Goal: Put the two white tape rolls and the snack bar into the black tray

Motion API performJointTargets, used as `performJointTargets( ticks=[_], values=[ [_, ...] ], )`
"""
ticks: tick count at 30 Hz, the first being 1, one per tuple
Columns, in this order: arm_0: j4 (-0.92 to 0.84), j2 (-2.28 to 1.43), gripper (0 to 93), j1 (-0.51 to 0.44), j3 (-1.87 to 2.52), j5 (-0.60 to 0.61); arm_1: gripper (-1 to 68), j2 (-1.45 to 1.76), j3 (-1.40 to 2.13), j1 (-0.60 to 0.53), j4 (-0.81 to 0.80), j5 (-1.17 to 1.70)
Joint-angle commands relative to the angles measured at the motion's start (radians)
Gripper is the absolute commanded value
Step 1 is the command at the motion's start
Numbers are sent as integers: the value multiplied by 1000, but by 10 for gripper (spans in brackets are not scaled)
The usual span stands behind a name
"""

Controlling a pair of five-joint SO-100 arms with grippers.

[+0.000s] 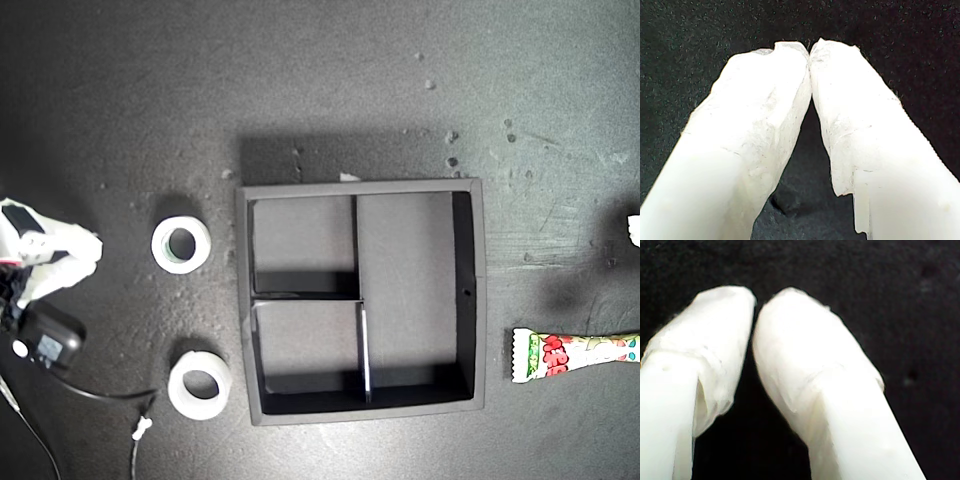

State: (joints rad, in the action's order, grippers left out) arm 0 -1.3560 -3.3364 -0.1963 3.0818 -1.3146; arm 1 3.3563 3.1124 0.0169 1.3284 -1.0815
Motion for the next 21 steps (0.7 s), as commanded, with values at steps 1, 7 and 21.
performJointTargets(
  ticks=[1,7,21],
  values=[
    [-37,-48,3,20,57,11,-1,-6,12,20,12,8],
    [-37,-49,3,57,57,12,-1,-6,12,64,12,8],
    [155,-49,120,121,57,-25,-1,-6,12,109,-230,71]
  ],
)
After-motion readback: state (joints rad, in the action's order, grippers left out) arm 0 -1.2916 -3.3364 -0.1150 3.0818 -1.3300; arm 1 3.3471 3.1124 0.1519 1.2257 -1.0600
